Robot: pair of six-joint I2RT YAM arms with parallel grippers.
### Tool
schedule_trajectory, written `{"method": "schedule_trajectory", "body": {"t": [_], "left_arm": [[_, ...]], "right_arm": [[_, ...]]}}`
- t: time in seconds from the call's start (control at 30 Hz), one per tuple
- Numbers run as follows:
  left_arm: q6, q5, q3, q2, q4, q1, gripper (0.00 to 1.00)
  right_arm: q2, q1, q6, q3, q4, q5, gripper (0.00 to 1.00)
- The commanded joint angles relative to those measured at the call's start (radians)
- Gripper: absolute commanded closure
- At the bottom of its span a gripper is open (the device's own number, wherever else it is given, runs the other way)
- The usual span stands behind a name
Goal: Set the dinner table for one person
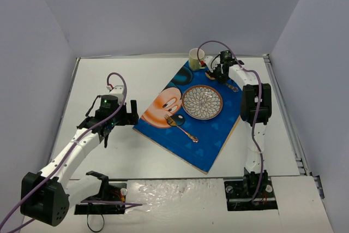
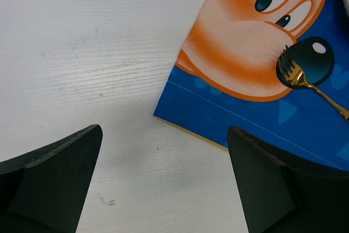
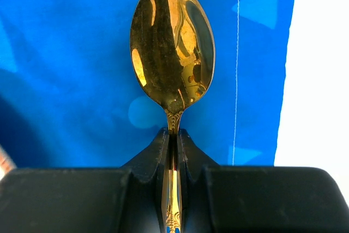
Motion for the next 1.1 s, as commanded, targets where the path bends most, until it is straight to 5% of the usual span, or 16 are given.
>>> {"method": "schedule_trajectory", "body": {"t": [0.0, 0.6, 0.87, 1.07], "left_arm": [[0.008, 0.0, 0.031, 0.003, 0.046, 0.008, 0.04], [0.008, 0.008, 0.031, -0.001, 0.04, 0.008, 0.04], [0.0, -0.035, 0.108, -0.091, -0.074, 0.008, 0.03], [-0.013, -0.132, 0.22, -0.172, -0.236, 0.009, 0.03]], "right_arm": [[0.004, -0.009, -0.006, 0.056, 0.011, -0.001, 0.97], [-0.054, -0.013, 0.014, 0.04, 0.014, 0.019, 0.62], [-0.319, -0.021, 0.172, -0.03, 0.018, 0.092, 0.22], [-0.563, -0.031, 0.305, -0.131, 0.025, 0.185, 0.08]]}}
